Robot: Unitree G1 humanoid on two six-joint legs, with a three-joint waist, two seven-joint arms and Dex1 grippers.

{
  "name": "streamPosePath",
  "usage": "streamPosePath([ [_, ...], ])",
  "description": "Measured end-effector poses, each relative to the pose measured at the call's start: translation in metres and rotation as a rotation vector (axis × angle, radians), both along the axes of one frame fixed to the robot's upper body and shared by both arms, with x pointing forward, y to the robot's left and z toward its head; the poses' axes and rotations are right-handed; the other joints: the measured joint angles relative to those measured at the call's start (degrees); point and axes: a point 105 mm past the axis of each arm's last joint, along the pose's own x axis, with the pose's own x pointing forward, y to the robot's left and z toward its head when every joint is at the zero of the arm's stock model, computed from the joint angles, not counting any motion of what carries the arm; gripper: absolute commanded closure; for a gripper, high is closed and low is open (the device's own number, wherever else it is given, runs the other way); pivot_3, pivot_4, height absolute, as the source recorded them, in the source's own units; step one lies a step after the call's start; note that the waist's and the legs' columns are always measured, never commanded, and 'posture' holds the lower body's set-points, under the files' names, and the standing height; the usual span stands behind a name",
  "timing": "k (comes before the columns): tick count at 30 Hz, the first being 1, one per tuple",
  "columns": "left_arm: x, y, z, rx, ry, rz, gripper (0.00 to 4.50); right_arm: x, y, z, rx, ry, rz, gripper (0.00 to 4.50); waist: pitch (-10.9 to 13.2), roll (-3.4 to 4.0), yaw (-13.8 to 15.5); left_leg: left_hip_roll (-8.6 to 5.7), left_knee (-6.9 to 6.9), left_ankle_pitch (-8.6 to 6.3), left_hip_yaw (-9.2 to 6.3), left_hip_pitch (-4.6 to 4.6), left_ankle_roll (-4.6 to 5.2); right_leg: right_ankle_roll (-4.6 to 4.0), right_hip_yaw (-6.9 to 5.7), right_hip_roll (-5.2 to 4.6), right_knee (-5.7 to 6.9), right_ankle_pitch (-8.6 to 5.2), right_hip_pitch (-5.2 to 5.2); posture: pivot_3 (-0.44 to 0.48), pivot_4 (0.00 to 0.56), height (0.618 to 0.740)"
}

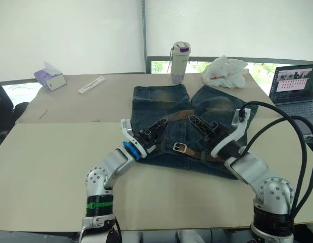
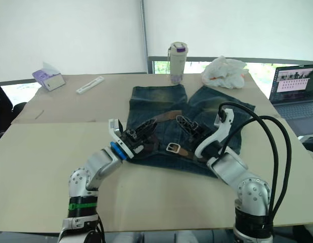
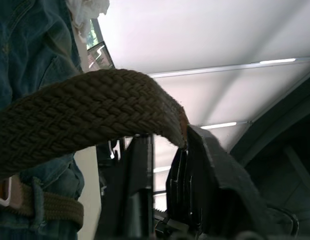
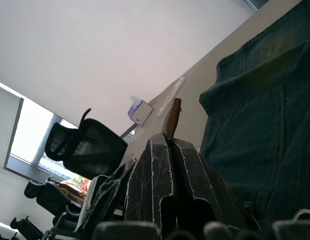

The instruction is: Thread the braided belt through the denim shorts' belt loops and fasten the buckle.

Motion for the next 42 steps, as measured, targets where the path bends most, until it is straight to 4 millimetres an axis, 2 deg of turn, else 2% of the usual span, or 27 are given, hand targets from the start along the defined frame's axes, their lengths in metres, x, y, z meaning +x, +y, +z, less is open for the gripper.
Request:
streamPosePath([
  [13, -0.001, 0.003, -0.006, 0.019, -0.016, -0.042, 4.41, -0.011, -0.002, -0.01, -0.052, 0.025, 0.042, 4.5, 0.0, -0.01, 0.02, 0.0, 0.0, 0.0, 0.0, -0.01, 0.0, 0.03, 0.0, -0.01, -0.02, -0.01, 0.0, 0.0, 0.15, 0.74],
  [18, 0.003, 0.006, -0.011, 0.036, -0.002, -0.02, 4.5, -0.008, -0.007, -0.014, -0.179, -0.034, 0.004, 2.79, 0.0, 0.0, 0.04, 0.0, 0.0, 0.0, 0.0, -0.01, 0.0, 0.15, 0.0, 0.0, -0.03, -0.08, 0.0, 0.0, 0.15, 0.74],
  [22, 0.014, 0.019, -0.014, 0.052, 0.015, 0.05, 4.5, -0.015, -0.011, -0.023, -0.428, -0.133, 0.035, 1.4, 0.0, -0.03, 0.12, -0.03, -0.01, 0.0, 0.04, 0.0, 0.0, 0.29, -0.04, -0.01, -0.1, -0.15, 0.03, 0.0, 0.15, 0.74],
  [26, 0.022, 0.028, -0.034, 0.174, 0.053, 0.091, 4.5, -0.011, -0.012, -0.039, -0.714, -0.227, 0.035, 0.04, -0.01, -0.02, 0.03, -0.08, -0.01, 0.03, 0.1, 0.03, -0.05, 0.39, -0.02, 0.0, -0.11, -0.18, 0.02, 0.0, 0.15, 0.74],
  [32, 0.025, 0.03, -0.037, 0.2, 0.056, 0.108, 4.5, -0.003, -0.005, -0.076, -1.202, -0.414, 0.119, 0.04, 0.0, -0.03, 0.16, -0.11, -0.03, 0.1, 0.06, 0.04, -0.19, 0.43, -0.05, -0.03, -0.15, -0.16, 0.01, 0.0, 0.15, 0.74],
  [34, 0.026, 0.031, -0.037, 0.202, 0.054, 0.117, 4.5, -0.006, -0.003, -0.088, -1.293, -0.451, 0.17, 0.04, 0.0, -0.04, 0.2, -0.14, -0.04, 0.15, 0.03, 0.02, -0.26, 0.44, -0.05, -0.08, -0.17, -0.13, 0.02, 0.0, 0.15, 0.74],
  [37, 0.027, 0.032, -0.038, 0.208, 0.056, 0.126, 4.5, -0.006, -0.008, -0.096, -1.405, -0.502, 0.206, 0.04, 0.0, -0.06, 0.33, -0.27, -0.05, 0.17, -0.06, 0.03, -0.3, 0.41, -0.04, -0.22, -0.17, -0.05, 0.04, 0.0, 0.15, 0.74],
  [42, 0.027, 0.03, -0.039, 0.198, 0.059, 0.126, 4.5, 0.003, -0.02, -0.104, -1.537, -0.513, 0.155, 0.04, 0.0, -0.08, 0.45, -0.34, -0.04, 0.19, -0.15, 0.03, -0.33, 0.3, -0.02, -0.28, -0.21, 0.08, 0.07, 0.0, 0.15, 0.74],
])
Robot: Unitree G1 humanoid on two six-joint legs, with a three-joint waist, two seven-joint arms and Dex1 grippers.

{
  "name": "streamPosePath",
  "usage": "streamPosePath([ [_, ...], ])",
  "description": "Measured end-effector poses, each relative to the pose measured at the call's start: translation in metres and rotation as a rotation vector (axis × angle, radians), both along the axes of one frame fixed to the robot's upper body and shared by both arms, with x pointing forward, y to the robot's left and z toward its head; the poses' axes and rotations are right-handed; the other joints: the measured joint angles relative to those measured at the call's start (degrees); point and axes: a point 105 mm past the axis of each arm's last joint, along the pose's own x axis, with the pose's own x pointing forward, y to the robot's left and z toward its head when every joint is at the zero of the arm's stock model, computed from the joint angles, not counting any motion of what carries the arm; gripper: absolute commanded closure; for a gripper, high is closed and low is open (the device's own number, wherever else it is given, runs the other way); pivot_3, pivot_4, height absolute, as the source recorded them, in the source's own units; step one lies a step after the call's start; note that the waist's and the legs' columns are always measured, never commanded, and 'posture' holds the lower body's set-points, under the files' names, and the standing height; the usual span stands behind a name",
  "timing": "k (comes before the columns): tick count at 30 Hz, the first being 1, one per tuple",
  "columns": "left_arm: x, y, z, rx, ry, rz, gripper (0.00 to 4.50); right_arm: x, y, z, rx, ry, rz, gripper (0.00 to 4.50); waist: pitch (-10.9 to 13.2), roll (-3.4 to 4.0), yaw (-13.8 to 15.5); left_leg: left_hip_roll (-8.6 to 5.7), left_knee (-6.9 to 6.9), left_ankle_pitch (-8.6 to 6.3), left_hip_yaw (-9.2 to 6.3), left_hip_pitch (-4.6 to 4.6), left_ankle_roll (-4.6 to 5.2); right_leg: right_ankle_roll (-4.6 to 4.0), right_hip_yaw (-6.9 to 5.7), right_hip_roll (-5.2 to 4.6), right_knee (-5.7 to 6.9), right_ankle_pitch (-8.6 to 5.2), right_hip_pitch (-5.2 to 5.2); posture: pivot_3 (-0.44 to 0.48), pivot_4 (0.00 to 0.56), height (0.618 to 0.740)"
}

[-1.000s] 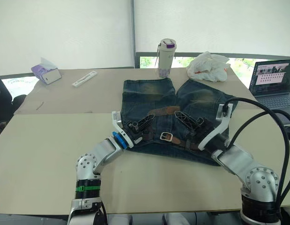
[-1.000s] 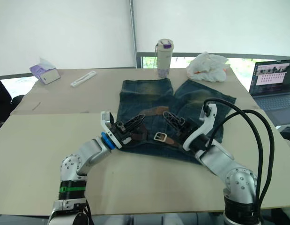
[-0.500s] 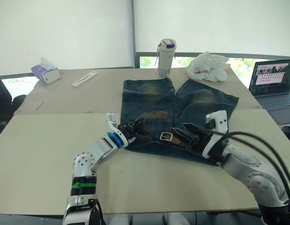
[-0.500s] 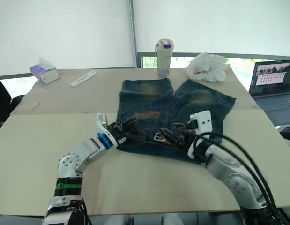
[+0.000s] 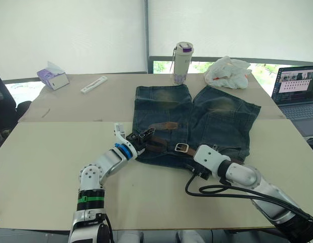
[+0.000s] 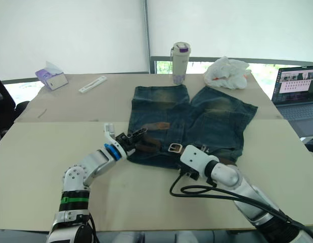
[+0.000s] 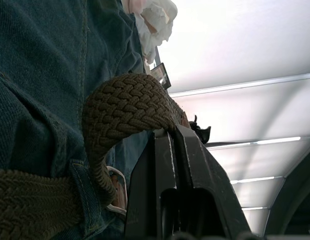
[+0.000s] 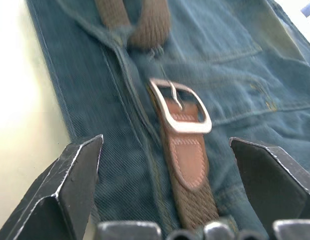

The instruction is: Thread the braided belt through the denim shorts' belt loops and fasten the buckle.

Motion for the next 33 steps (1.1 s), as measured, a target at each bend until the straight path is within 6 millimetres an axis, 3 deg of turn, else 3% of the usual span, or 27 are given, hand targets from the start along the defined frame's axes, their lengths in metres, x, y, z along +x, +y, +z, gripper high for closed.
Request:
streamPosePath([
  [8, -0.002, -0.001, -0.002, -0.001, 0.002, -0.004, 4.5, 0.003, 0.006, 0.003, 0.024, -0.024, -0.002, 0.04, 0.0, 0.0, 0.13, -0.04, 0.0, 0.0, -0.04, 0.0, 0.0, -0.13, 0.0, -0.01, 0.0, 0.09, 0.02, 0.0, 0.15, 0.74],
  [33, -0.005, -0.004, -0.004, -0.004, -0.003, -0.017, 4.5, 0.015, -0.008, 0.004, -0.267, -0.206, 0.017, 0.04, -0.04, -0.01, 0.49, -0.07, 0.03, 0.02, -0.02, 0.12, -0.04, -0.16, 0.0, -0.03, 0.0, 0.12, 0.13, 0.0, 0.15, 0.74],
])
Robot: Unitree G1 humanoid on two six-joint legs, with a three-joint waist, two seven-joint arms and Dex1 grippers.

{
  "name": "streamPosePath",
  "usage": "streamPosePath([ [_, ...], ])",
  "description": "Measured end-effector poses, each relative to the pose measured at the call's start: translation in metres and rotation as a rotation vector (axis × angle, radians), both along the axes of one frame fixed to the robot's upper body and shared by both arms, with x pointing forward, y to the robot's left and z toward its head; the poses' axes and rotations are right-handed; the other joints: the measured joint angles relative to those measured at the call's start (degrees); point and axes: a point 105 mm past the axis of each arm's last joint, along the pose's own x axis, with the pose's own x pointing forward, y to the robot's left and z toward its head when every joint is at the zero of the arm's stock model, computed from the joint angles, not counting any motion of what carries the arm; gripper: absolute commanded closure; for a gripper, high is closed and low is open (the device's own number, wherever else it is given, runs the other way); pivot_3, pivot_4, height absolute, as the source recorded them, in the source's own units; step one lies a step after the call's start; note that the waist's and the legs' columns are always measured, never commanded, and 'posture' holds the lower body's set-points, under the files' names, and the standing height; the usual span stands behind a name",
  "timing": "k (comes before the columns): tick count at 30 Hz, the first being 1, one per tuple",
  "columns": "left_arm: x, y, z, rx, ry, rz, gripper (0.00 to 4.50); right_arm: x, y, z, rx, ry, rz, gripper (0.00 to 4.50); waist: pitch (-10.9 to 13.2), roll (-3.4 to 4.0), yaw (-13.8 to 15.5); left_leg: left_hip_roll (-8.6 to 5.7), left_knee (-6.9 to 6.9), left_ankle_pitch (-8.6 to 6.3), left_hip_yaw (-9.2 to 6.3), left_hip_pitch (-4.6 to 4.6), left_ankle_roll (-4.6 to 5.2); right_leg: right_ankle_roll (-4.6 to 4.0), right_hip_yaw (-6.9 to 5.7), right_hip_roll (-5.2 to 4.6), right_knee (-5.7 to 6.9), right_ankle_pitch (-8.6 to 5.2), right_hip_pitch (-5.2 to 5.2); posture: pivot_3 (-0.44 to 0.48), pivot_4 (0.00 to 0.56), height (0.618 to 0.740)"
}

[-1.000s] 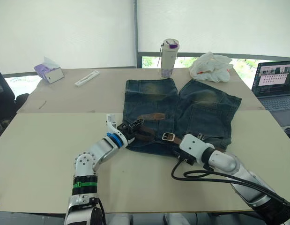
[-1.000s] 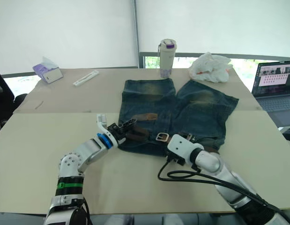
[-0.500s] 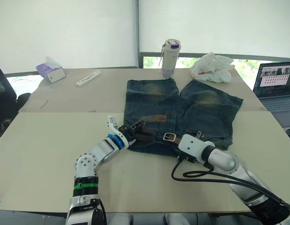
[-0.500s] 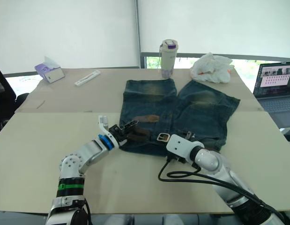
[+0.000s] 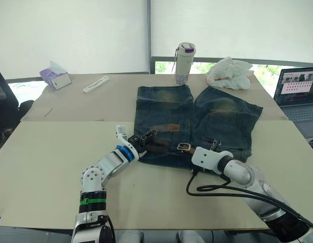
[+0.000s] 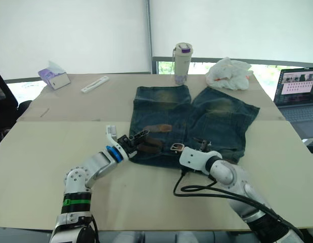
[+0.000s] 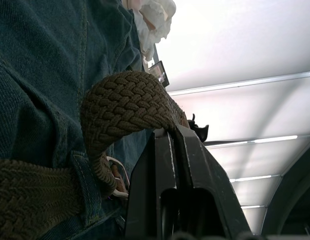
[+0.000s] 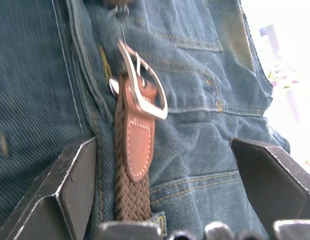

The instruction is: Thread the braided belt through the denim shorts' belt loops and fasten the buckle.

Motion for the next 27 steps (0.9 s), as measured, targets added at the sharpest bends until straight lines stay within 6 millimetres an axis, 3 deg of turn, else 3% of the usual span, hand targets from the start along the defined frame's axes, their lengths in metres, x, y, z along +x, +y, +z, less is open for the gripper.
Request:
streamPosePath([
  [8, 0.0, 0.001, 0.0, -0.001, -0.001, 0.002, 4.5, 0.004, 0.007, -0.003, -0.006, -0.039, 0.044, 0.04, -0.01, -0.01, -0.3, 0.01, 0.0, 0.0, 0.02, 0.09, 0.0, -0.02, 0.0, 0.02, 0.08, 0.01, 0.04, 0.0, 0.15, 0.74],
  [11, 0.0, 0.0, 0.0, -0.001, -0.001, 0.001, 4.5, 0.005, 0.009, -0.005, -0.006, -0.04, 0.056, 0.78, -0.01, -0.01, -0.41, 0.0, 0.0, 0.0, 0.02, 0.13, 0.0, -0.02, 0.0, 0.02, 0.12, 0.01, 0.06, 0.0, 0.15, 0.74],
  [21, -0.001, 0.0, 0.0, -0.001, -0.002, 0.003, 4.5, 0.003, 0.01, -0.016, 0.029, -0.005, 0.053, 4.25, -0.02, 0.0, -0.44, 0.0, 0.01, 0.0, -0.01, 0.12, 0.0, -0.02, 0.02, 0.01, 0.19, 0.01, 0.04, 0.0, 0.15, 0.74],
  [22, -0.001, 0.001, 0.0, -0.001, -0.002, 0.003, 4.5, 0.003, 0.01, -0.015, 0.059, -0.005, 0.041, 4.48, -0.01, 0.0, -0.44, 0.0, 0.01, 0.0, -0.01, 0.12, 0.0, -0.02, 0.02, 0.01, 0.19, 0.01, 0.04, 0.0, 0.15, 0.74],
  [27, -0.001, 0.001, -0.002, 0.017, 0.011, 0.015, 4.5, 0.002, 0.009, -0.015, 0.278, -0.016, -0.061, 4.48, -0.02, -0.03, -0.56, -0.04, 0.02, 0.0, -0.01, 0.13, 0.0, -0.03, 0.09, -0.03, 0.4, 0.01, -0.02, 0.0, 0.15, 0.74],
])
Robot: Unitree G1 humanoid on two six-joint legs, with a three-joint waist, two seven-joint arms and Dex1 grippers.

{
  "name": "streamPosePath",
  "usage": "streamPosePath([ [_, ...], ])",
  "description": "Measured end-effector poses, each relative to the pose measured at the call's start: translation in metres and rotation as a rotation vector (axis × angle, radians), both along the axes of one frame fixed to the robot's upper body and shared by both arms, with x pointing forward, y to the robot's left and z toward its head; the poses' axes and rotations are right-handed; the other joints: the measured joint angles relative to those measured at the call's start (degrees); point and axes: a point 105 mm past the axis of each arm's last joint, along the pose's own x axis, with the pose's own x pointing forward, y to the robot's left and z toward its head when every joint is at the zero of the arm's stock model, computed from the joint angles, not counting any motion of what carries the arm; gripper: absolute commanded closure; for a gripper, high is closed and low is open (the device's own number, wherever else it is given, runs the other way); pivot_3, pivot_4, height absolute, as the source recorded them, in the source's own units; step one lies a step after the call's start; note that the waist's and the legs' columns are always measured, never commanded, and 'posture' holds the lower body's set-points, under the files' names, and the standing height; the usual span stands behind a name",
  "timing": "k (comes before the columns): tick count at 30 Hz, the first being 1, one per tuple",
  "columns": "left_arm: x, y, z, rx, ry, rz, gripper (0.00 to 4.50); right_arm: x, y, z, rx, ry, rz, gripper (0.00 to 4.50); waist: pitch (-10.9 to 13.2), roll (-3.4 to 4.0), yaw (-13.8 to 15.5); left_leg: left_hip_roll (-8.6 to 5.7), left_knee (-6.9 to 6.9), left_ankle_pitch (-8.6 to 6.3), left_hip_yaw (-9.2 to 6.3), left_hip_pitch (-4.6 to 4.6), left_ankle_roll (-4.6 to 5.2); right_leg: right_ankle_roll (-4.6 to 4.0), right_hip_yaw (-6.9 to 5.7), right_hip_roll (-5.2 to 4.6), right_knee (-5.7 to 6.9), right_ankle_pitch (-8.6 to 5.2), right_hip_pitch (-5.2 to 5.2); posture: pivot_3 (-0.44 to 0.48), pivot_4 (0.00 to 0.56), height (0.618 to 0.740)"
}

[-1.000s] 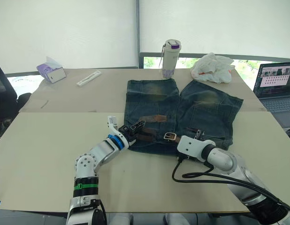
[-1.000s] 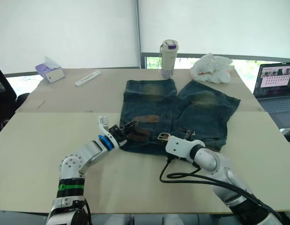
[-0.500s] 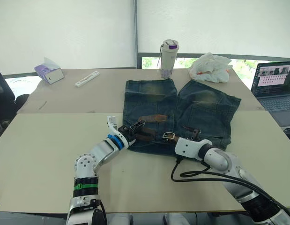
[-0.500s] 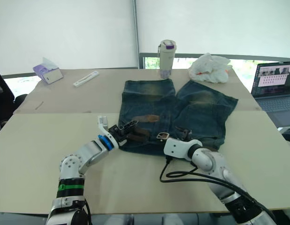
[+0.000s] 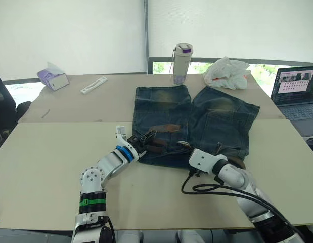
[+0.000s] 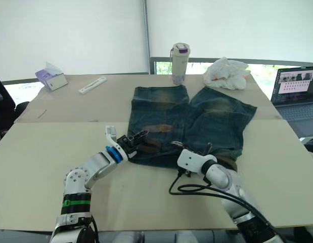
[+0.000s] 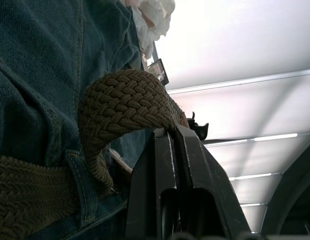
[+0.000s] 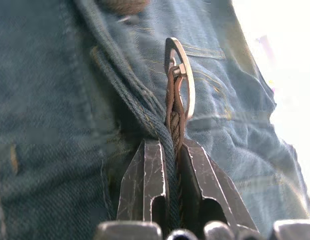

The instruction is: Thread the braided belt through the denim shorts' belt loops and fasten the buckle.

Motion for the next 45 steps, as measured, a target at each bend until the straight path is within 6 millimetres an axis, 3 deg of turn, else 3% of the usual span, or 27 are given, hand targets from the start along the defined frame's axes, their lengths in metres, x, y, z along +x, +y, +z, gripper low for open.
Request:
streamPosePath([
  [10, -0.003, -0.006, -0.003, 0.062, 0.041, -0.013, 4.5, 0.007, 0.001, 0.017, 0.298, -0.095, -0.163, 4.48, -0.01, 0.02, -0.22, 0.0, 0.02, 0.0, 0.0, 0.02, 0.0, 0.0, 0.01, 0.01, 0.1, 0.0, -0.03, 0.0, 0.15, 0.74],
  [16, -0.004, -0.012, -0.008, 0.088, 0.092, -0.039, 4.5, 0.01, 0.001, 0.022, 0.338, -0.119, -0.19, 4.48, -0.01, 0.03, -0.23, 0.0, 0.02, 0.0, 0.0, 0.02, 0.0, 0.0, 0.01, 0.01, 0.13, 0.0, -0.05, 0.0, 0.15, 0.74],
  [24, 0.007, -0.017, 0.0, -0.115, 0.2, 0.03, 4.5, 0.01, 0.004, 0.025, 0.329, -0.135, -0.177, 4.48, -0.01, 0.02, -0.28, 0.0, 0.03, 0.0, 0.02, 0.01, 0.0, 0.0, 0.02, 0.01, 0.12, 0.0, -0.06, 0.0, 0.15, 0.74],
  [30, 0.003, -0.027, 0.005, -0.234, 0.227, -0.007, 4.5, 0.009, 0.009, 0.028, 0.322, -0.159, -0.149, 4.48, -0.01, 0.02, -0.28, -0.02, 0.04, 0.0, 0.07, 0.0, 0.0, 0.0, 0.02, 0.02, 0.12, 0.0, -0.05, 0.0, 0.15, 0.74],
  [33, 0.0, -0.035, 0.0, -0.265, 0.257, -0.032, 4.5, 0.009, 0.011, 0.031, 0.327, -0.176, -0.14, 4.48, -0.01, 0.01, -0.31, -0.02, 0.04, 0.0, 0.1, 0.01, 0.0, 0.0, 0.02, 0.03, 0.12, 0.0, -0.05, 0.0, 0.15, 0.74],
  [45, 0.006, -0.034, 0.004, -0.306, 0.283, -0.03, 4.5, 0.011, 0.006, 0.045, 0.498, -0.253, -0.238, 4.48, -0.01, 0.02, -0.24, -0.02, 0.06, 0.0, 0.08, -0.01, 0.0, 0.0, 0.01, 0.03, 0.12, 0.0, -0.05, 0.0, 0.15, 0.74],
])
